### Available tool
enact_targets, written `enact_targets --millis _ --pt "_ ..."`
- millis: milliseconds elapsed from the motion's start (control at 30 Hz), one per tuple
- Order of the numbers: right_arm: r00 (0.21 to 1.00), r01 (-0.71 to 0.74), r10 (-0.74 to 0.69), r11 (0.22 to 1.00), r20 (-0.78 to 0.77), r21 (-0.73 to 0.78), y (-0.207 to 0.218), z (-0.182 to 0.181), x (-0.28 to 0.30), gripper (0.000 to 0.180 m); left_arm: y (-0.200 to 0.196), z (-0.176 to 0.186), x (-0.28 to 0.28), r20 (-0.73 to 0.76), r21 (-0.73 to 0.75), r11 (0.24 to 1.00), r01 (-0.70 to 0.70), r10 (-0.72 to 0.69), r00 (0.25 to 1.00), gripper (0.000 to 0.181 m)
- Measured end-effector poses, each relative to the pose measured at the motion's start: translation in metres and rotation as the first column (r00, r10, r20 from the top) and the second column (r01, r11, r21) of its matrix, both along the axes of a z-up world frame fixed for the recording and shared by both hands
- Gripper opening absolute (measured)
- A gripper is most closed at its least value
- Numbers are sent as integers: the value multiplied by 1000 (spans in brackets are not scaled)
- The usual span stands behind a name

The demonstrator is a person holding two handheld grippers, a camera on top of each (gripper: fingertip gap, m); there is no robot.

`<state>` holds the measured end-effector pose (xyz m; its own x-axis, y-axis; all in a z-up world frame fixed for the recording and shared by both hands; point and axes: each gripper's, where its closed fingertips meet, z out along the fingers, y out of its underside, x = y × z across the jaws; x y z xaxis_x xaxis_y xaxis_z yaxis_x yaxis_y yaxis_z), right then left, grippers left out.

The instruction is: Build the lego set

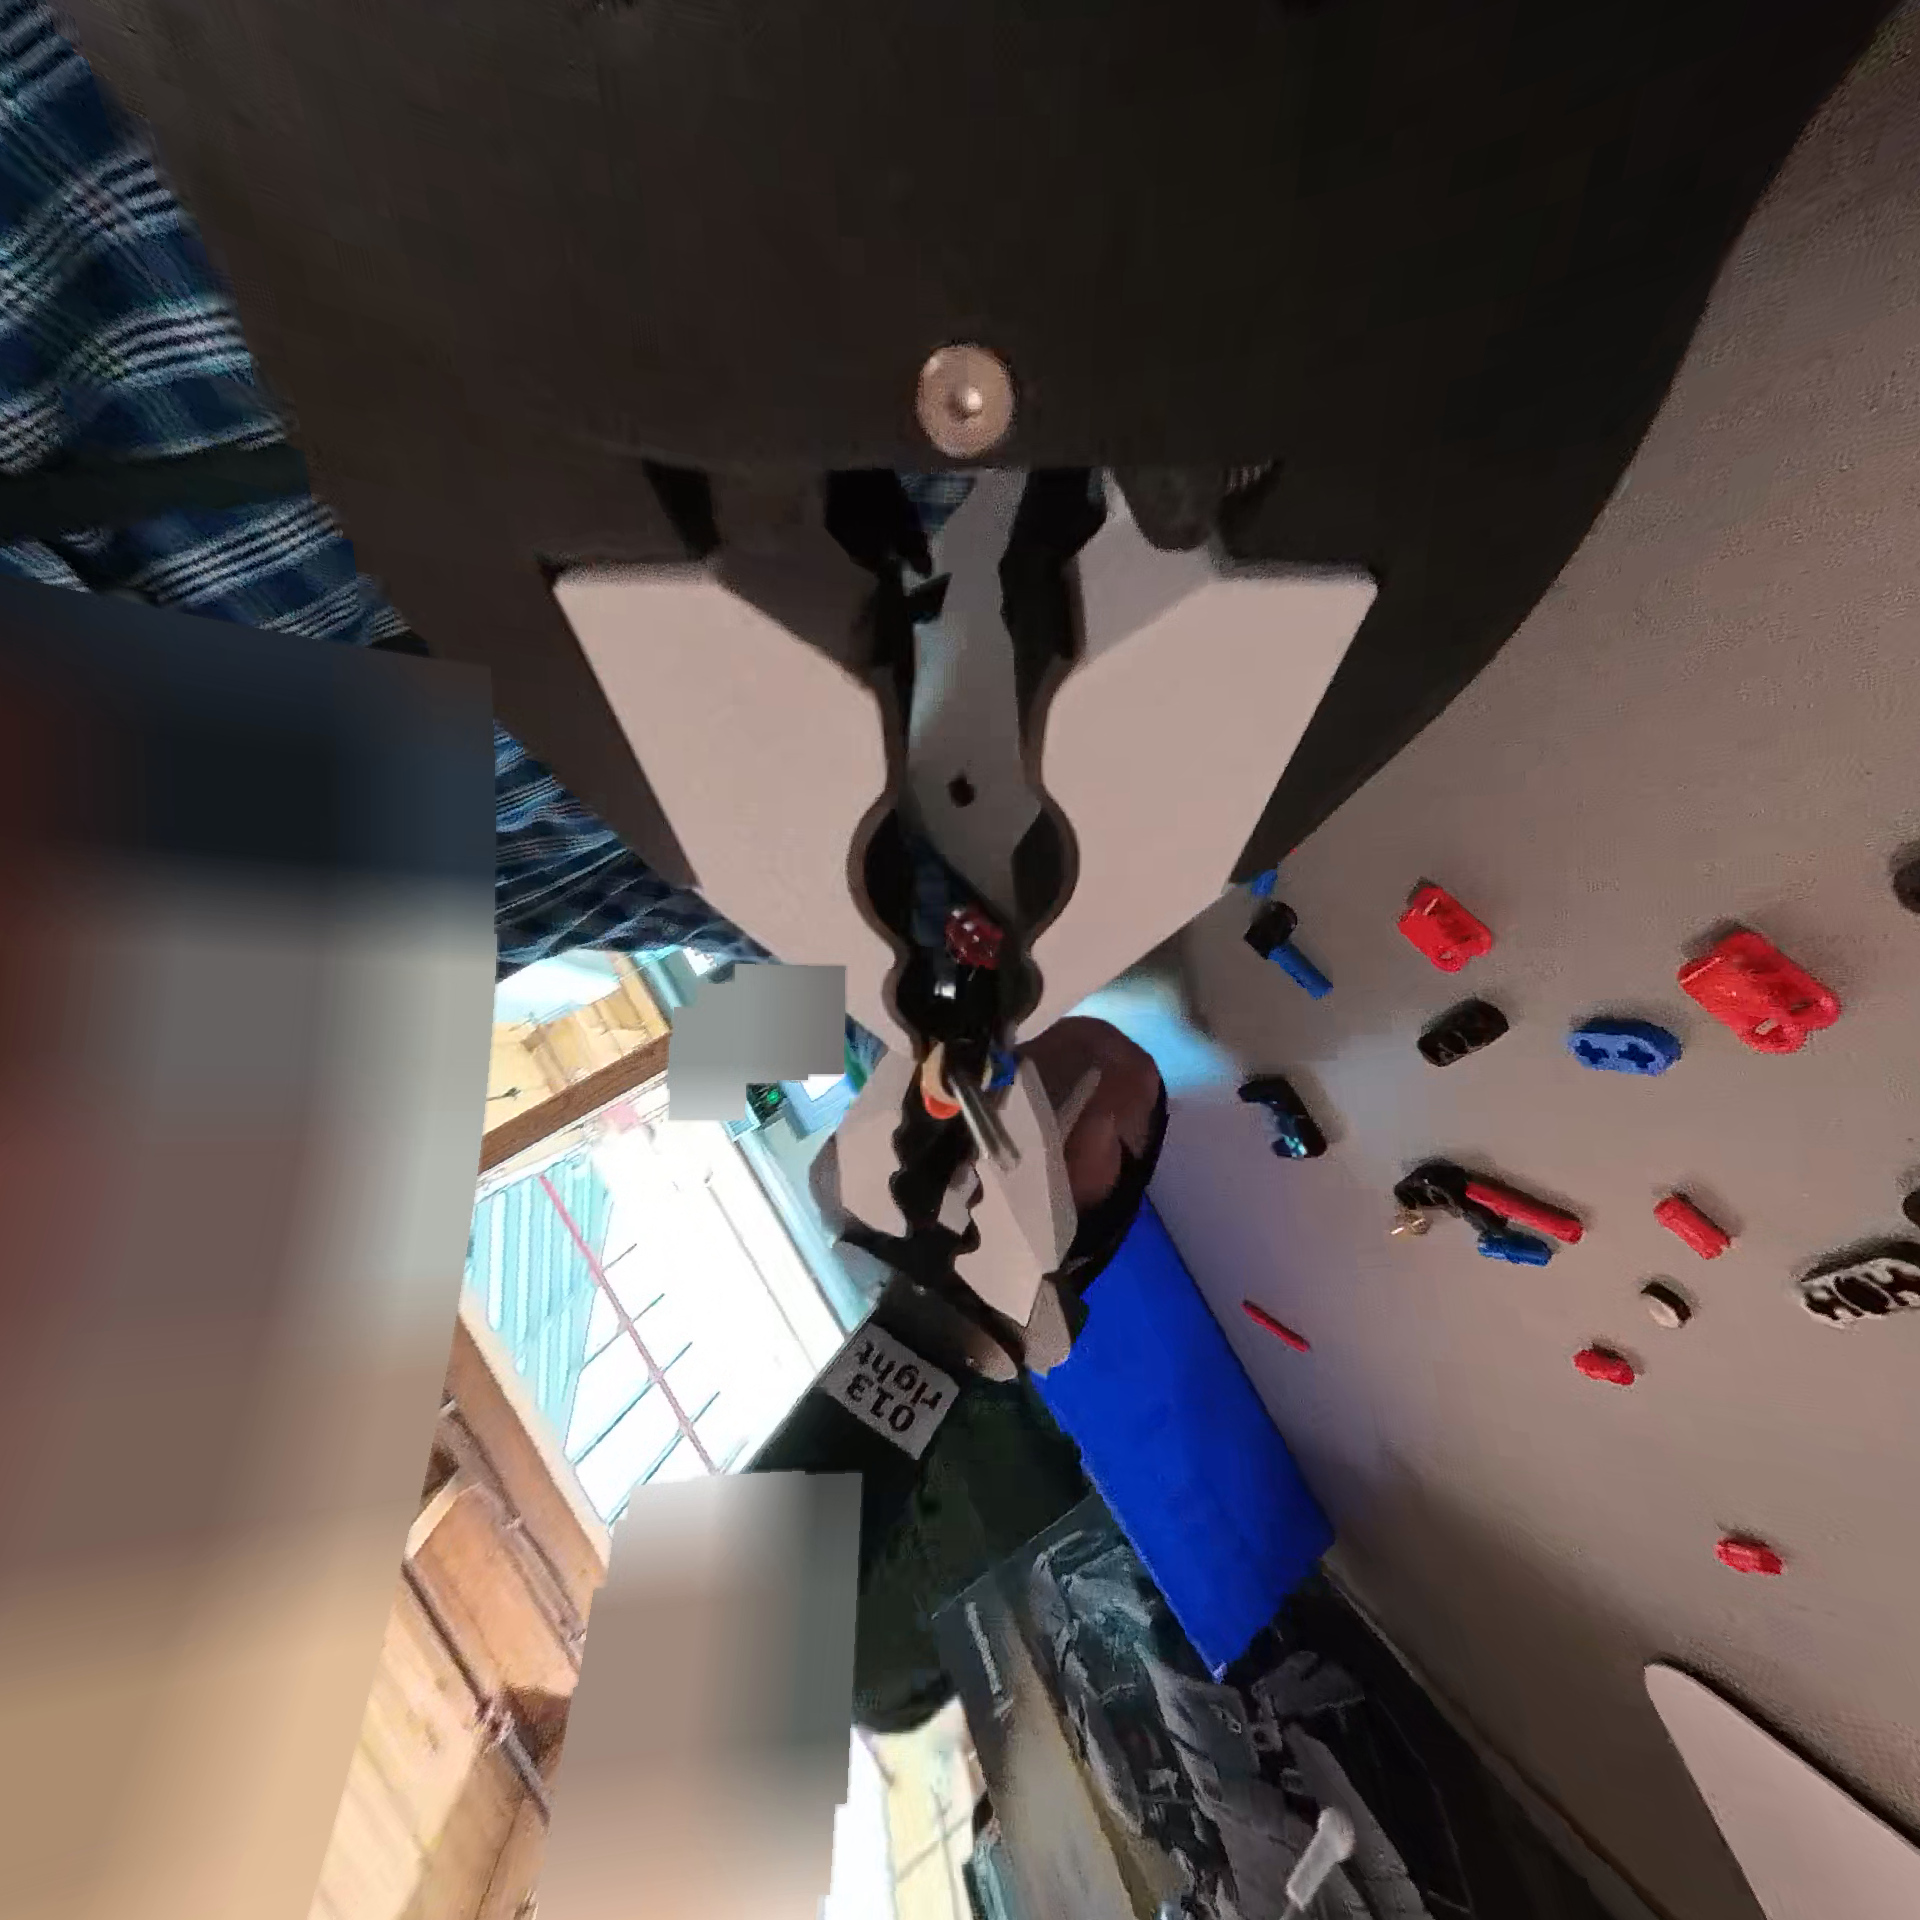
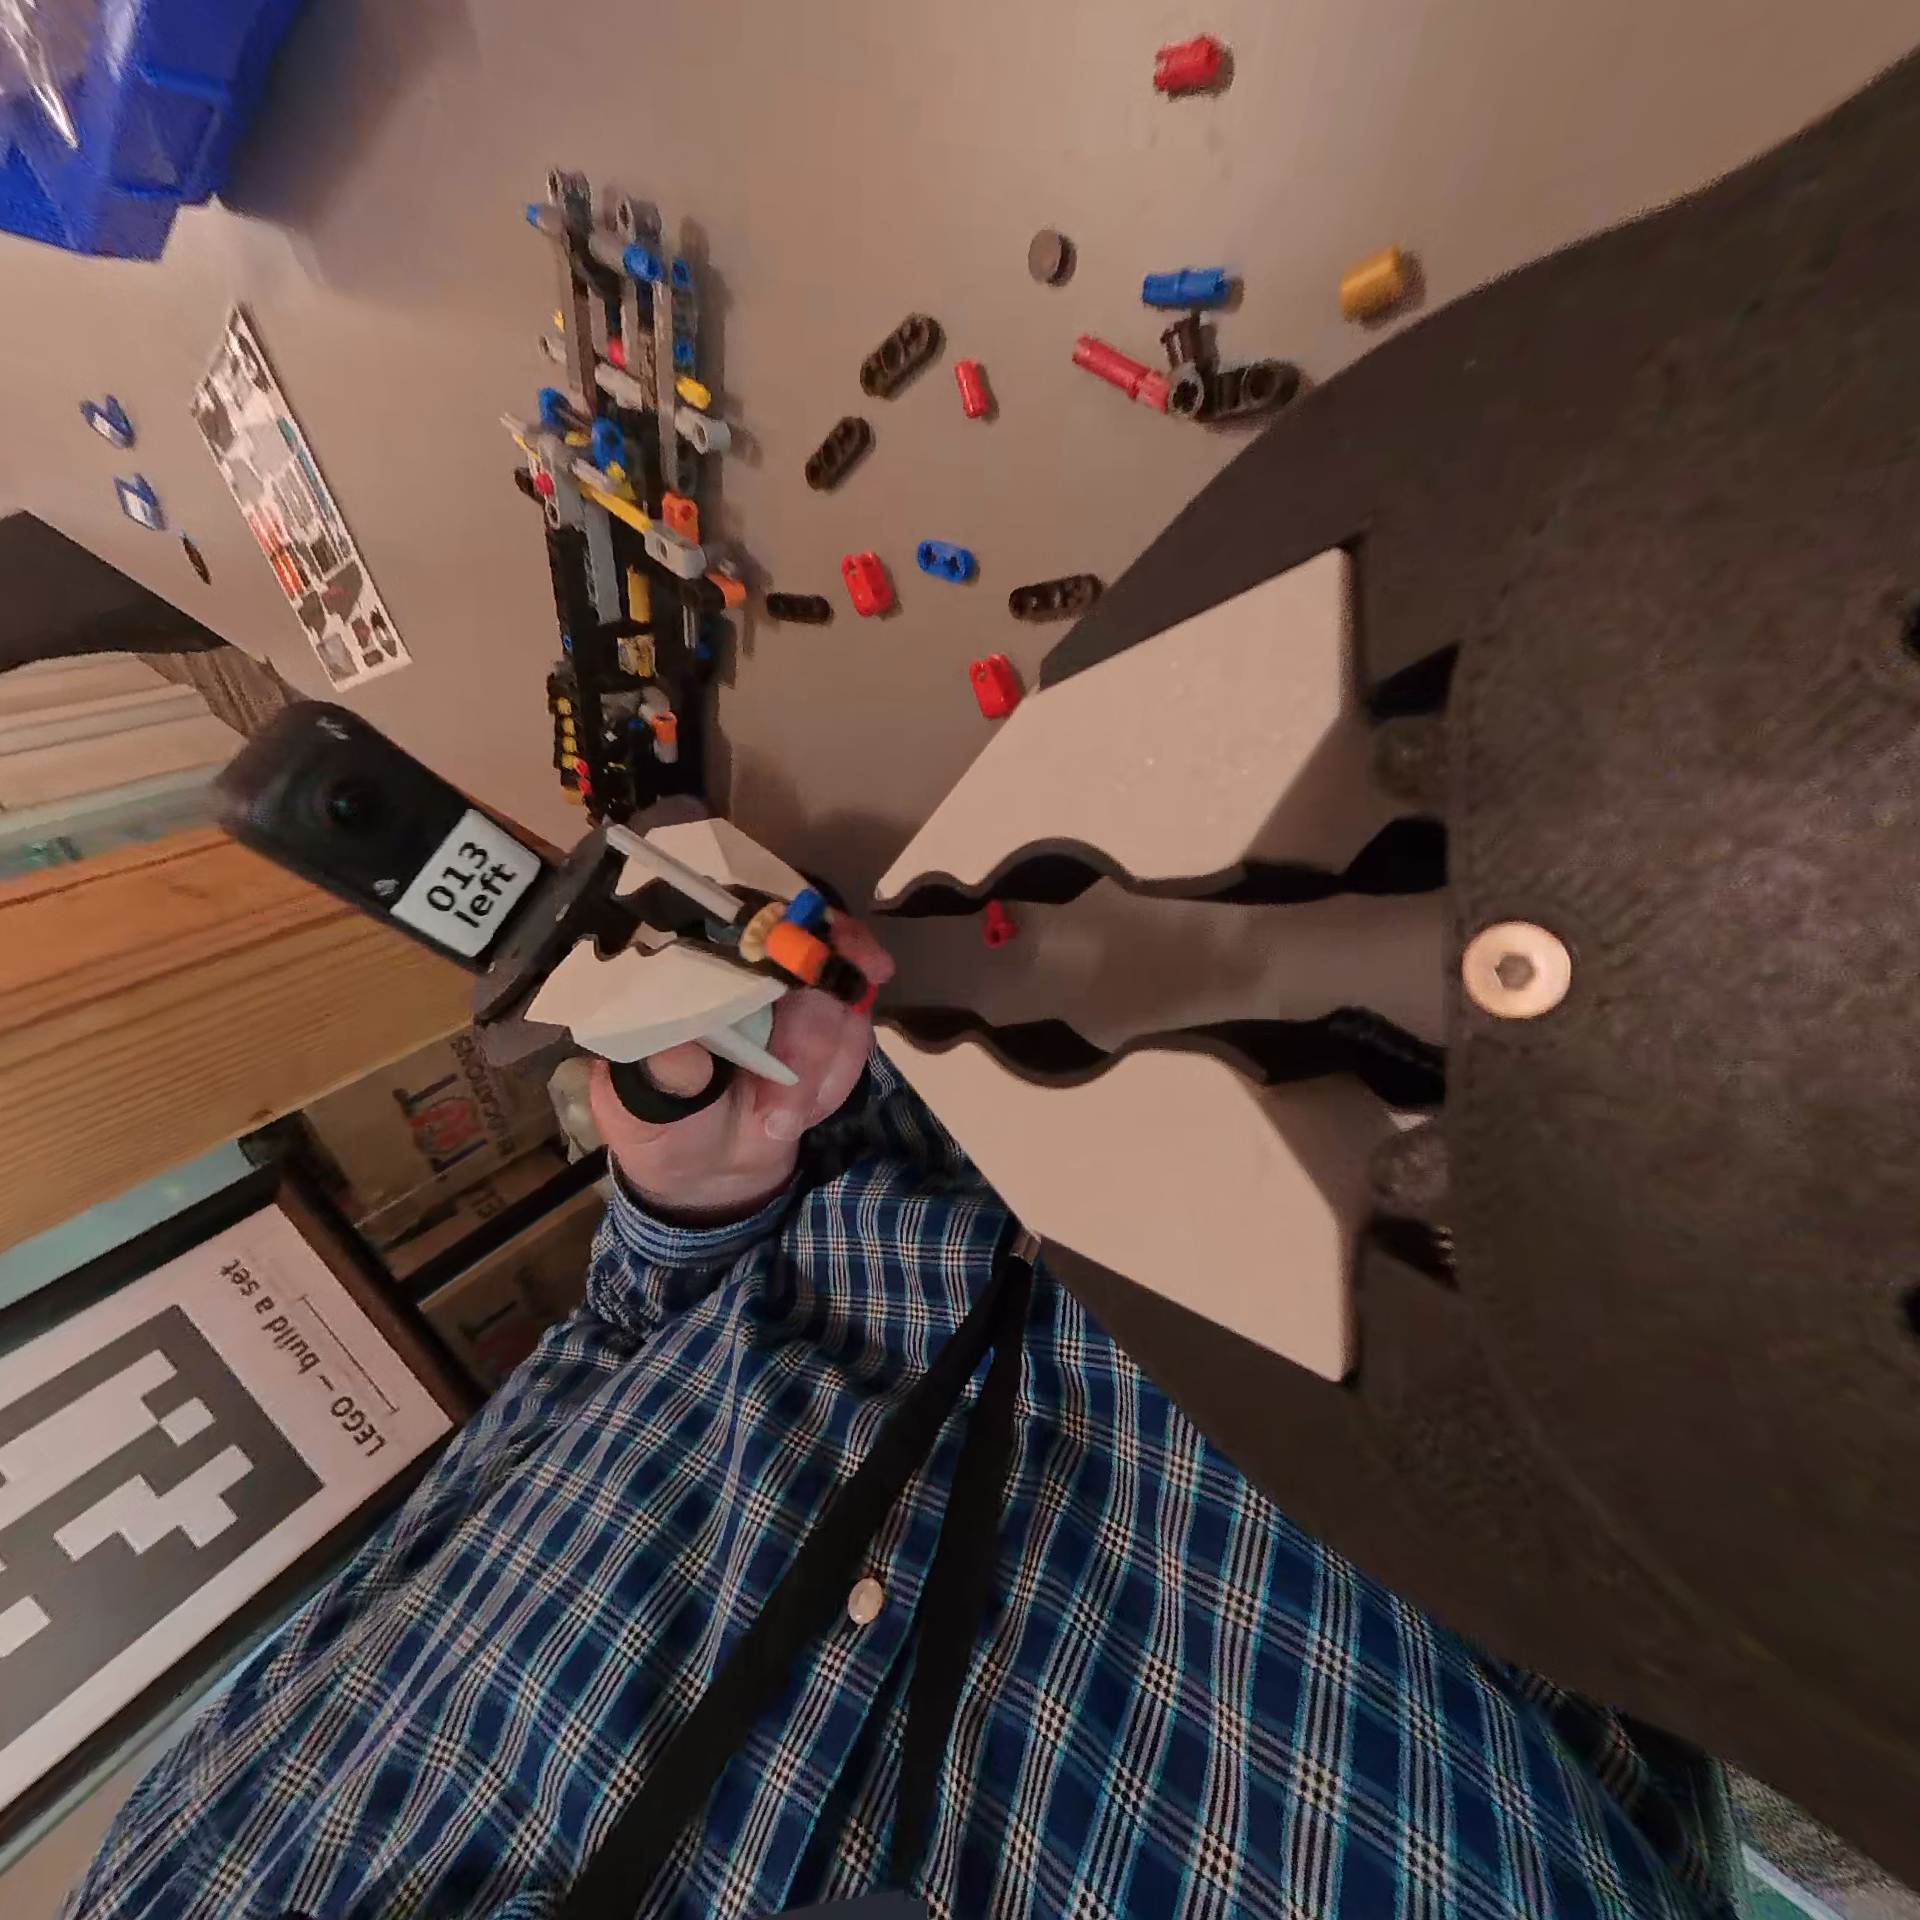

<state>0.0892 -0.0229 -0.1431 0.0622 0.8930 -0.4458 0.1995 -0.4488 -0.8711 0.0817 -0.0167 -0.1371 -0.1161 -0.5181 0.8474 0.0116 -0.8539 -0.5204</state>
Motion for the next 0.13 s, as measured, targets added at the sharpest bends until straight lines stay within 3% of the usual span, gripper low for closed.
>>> enact_targets --millis 133 --pt "999 24 -25 999 21 33 3 1 1 18 7 11 -3 122 -104 995 15 -2 993 10"
